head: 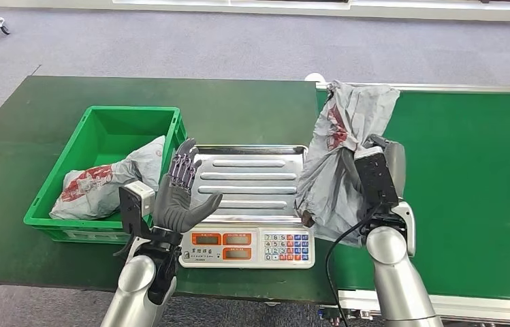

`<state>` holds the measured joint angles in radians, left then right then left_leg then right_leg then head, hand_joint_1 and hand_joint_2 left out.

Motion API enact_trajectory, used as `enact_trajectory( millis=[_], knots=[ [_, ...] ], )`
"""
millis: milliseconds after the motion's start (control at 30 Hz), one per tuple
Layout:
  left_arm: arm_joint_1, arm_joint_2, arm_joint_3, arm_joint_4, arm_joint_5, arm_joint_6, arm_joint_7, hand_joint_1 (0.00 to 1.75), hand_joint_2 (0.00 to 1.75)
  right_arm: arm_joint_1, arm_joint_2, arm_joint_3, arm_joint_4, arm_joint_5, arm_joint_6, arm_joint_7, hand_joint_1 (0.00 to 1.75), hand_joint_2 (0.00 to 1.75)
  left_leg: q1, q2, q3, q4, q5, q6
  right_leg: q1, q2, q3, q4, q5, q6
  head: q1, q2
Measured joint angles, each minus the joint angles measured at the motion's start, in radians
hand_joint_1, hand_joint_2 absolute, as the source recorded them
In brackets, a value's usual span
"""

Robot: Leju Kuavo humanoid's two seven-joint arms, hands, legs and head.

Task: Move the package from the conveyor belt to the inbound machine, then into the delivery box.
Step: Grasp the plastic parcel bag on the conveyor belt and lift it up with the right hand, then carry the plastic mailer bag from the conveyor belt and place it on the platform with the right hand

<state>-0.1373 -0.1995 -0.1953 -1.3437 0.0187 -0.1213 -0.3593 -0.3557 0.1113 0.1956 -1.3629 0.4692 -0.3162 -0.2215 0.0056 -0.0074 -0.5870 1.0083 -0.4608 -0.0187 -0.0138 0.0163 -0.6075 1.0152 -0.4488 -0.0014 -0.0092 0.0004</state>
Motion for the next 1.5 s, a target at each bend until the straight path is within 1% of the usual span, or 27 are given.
enact_trajectory(
  millis=[100,200,333,400,567,733,867,1033,1133,1233,1300,1400,1500],
  knots=[
    [-0.009,0.000,0.000,0.005,0.000,0.002,0.001,0.00,1.75,-0.016,0.000,0.048,0.017,-0.015,0.026,0.001,1.75,1.75,0.000,0.000,0.000,0.000,0.000,0.000,0.000,0.000,0.000,0.000,0.000,0.000,0.000,0.000],
    [-0.021,0.000,0.000,0.013,0.001,0.003,0.003,0.00,1.75,-0.049,0.007,0.116,0.049,-0.039,0.053,0.002,1.75,1.75,0.000,0.000,0.000,0.000,0.000,0.000,0.000,0.000,0.000,0.000,0.000,0.000,0.000,0.000],
    [-0.035,0.000,0.000,0.027,0.002,0.016,0.003,0.00,1.75,-0.098,0.037,0.215,0.114,-0.065,0.081,0.012,1.75,1.75,0.001,0.000,0.000,0.000,0.001,-0.001,0.000,0.000,0.000,0.000,0.000,0.000,0.000,0.000],
    [-0.039,0.001,0.000,0.032,0.002,0.017,0.003,0.00,1.75,-0.113,0.051,0.249,0.137,-0.069,0.084,0.016,1.75,1.75,0.001,-0.002,0.000,0.000,0.001,-0.001,0.001,0.000,0.000,0.000,0.000,0.000,0.000,0.000],
    [-0.040,0.002,0.000,0.039,0.001,0.020,0.003,0.00,1.75,-0.134,0.062,0.286,0.173,-0.080,0.087,0.017,1.75,1.75,0.001,-0.003,-0.001,0.000,0.001,0.000,0.002,-0.001,0.000,0.000,0.000,0.000,0.000,0.000],
    [-0.044,0.010,0.000,0.041,0.001,0.032,0.003,0.00,1.75,-0.149,0.073,0.322,0.227,-0.123,0.108,0.023,1.75,1.75,0.000,-0.003,-0.001,0.000,0.001,0.000,0.002,-0.001,0.000,0.000,0.000,0.000,0.000,0.000],
    [-0.043,0.015,0.001,0.041,0.003,0.035,0.003,0.00,1.75,-0.156,0.093,0.345,0.295,-0.152,0.117,0.010,0.00,1.75,0.001,-0.003,-0.001,0.000,0.001,0.000,0.002,-0.001,0.000,0.000,0.000,0.000,0.000,0.000],
    [-0.038,0.017,0.001,0.040,0.000,0.036,0.003,0.00,1.75,-0.156,0.103,0.356,0.322,-0.137,0.092,0.024,0.00,1.75,0.001,-0.003,-0.001,0.000,0.001,0.000,0.002,-0.002,0.000,0.000,0.000,0.000,0.000,0.000],
    [-0.037,0.018,0.001,0.040,-0.019,0.041,0.003,0.00,1.75,-0.151,0.099,0.350,0.320,-0.168,0.086,0.026,0.00,1.75,0.001,-0.003,-0.001,0.000,0.001,0.000,0.002,-0.002,0.000,0.000,0.000,0.000,0.000,0.000],
    [-0.038,0.022,0.001,0.042,-0.042,0.052,0.001,0.00,1.75,-0.130,0.084,0.320,0.303,-0.261,0.102,-0.006,0.00,1.75,0.000,-0.004,-0.001,0.000,0.001,0.000,0.002,-0.002,0.000,0.000,0.000,0.000,0.000,0.000],
    [-0.042,0.025,0.001,0.047,-0.056,0.061,-0.001,0.00,1.75,-0.111,0.072,0.290,0.287,-0.349,0.133,-0.030,0.00,1.75,0.000,-0.004,-0.001,0.000,0.001,0.000,0.002,-0.002,0.000,0.000,0.000,0.000,0.000,0.000],
    [-0.063,0.028,0.001,0.069,-0.101,0.089,-0.004,0.00,1.75,-0.072,0.054,0.223,0.257,-0.523,0.193,-0.075,0.00,1.75,0.000,-0.004,-0.001,0.001,0.001,0.000,0.001,-0.002,0.000,0.000,0.000,0.000,0.000,0.000],
    [-0.094,0.029,-0.007,0.107,-0.167,0.119,-0.010,0.00,1.75,-0.027,0.036,0.158,0.227,-0.614,0.234,-0.107,0.00,1.75,0.000,-0.005,-0.001,0.001,0.001,0.000,0.001,-0.003,0.000,0.000,0.000,0.000,0.000,0.000]
  ],
)
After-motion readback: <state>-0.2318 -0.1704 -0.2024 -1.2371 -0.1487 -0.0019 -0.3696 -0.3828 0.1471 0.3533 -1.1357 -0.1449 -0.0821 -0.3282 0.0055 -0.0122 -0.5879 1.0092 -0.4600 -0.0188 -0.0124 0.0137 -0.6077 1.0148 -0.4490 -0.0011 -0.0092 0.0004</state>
